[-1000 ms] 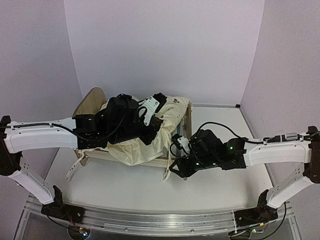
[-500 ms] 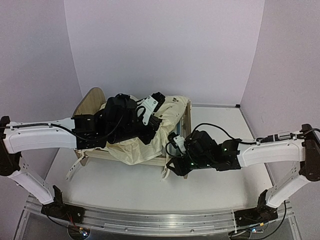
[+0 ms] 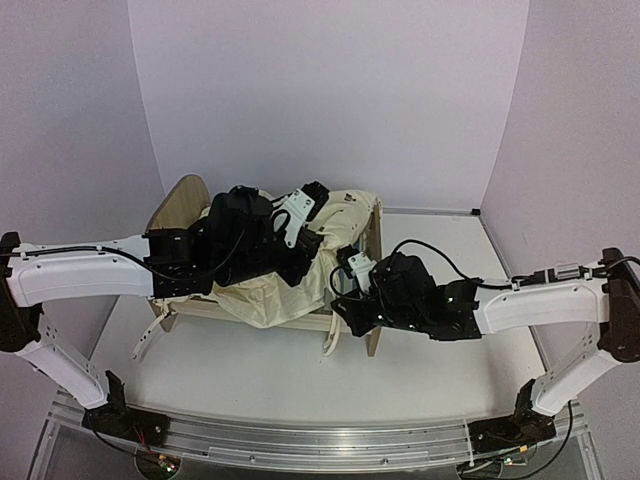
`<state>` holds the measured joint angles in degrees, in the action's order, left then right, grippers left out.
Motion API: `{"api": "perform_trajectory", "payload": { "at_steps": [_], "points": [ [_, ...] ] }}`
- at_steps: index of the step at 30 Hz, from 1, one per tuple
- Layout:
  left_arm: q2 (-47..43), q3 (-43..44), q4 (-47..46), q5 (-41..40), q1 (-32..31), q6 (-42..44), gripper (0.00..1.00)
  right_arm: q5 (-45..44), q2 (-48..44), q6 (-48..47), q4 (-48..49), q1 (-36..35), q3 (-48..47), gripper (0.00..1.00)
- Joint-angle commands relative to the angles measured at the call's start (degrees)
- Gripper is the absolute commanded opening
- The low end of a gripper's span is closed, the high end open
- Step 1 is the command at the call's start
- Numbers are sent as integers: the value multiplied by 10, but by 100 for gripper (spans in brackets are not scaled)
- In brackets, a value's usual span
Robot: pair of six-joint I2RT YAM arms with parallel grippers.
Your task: Set up the pet bed
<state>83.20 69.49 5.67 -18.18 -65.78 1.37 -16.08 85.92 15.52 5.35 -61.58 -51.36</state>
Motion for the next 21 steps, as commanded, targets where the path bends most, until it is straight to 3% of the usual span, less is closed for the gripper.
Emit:
{"api": "perform_trajectory", "payload": {
  "at_steps": [1, 8, 15, 21],
  "points": [
    [-26, 6, -36, -8, 2, -8, 0, -14, 2, -3, 38, 1, 6, 15],
    [-27, 6, -34, -12, 4, -8, 0, -5, -24, 6, 20, 2, 24, 20],
    [-23, 7, -34, -12, 4, -25, 0, -9, -34, 2, 20, 1, 29, 6],
    [-18, 10, -30, -17, 5, -25, 0, -11, -52, 2, 14, 2, 36, 0]
  ]
}}
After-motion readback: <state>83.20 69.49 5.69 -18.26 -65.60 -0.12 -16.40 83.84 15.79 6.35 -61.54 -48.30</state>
